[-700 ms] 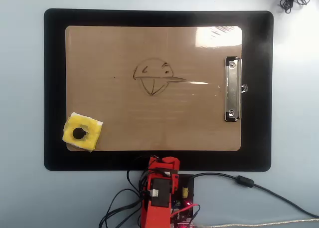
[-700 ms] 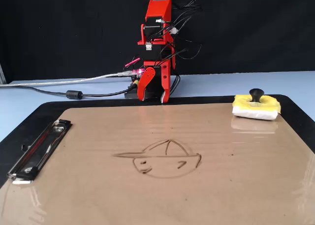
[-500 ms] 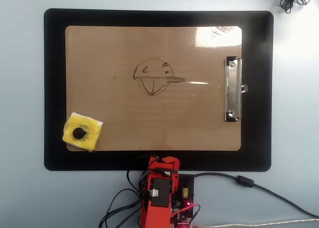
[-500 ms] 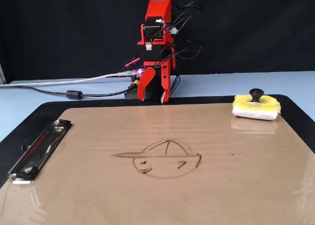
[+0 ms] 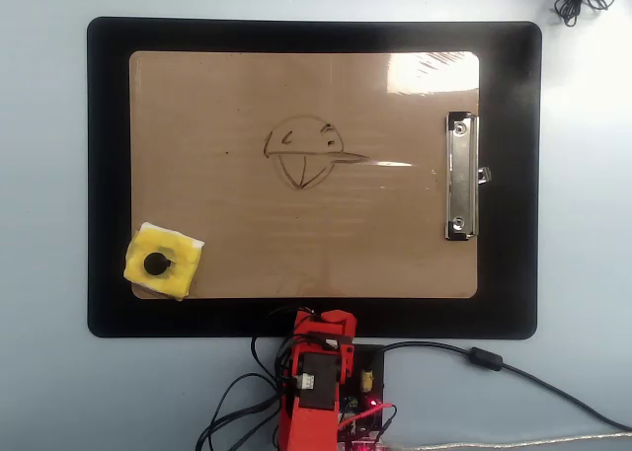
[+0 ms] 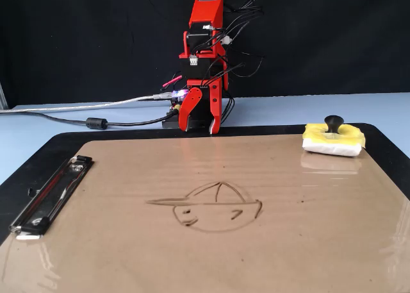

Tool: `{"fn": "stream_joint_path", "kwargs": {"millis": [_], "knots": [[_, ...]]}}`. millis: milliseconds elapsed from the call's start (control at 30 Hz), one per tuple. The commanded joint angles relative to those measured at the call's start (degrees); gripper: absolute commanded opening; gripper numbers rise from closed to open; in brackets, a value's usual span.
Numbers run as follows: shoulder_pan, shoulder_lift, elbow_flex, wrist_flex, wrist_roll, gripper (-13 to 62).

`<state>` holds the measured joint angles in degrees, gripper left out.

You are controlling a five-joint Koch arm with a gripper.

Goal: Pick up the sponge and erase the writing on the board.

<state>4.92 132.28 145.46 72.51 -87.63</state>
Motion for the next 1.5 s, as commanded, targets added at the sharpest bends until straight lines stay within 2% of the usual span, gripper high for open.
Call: {"fn": "stream_joint_path", "kwargs": {"millis": [0,700,867,967,1067,1167,1333,1467], "knots": [[0.4,2.6,-1.1,1.5,-0.7,34.5],[0.7,2.6,-1.1,1.5,-0.5,34.5],[-0.2,2.9,-3.0,-3.2,-4.4,33.6],[-14.3,2.7,-8.2,-13.6,-10.7,32.7],[-30.1,2.2,-13.0,-28.9,-22.6,32.1],[-41.2,-3.8,-17.2,-47.4,-28.2,32.0],[-43.9,-17.5,-20.6,-67.1,-24.5,32.1],[-47.4,-19.1,-21.9,-70.3,-18.5,34.1]]}}
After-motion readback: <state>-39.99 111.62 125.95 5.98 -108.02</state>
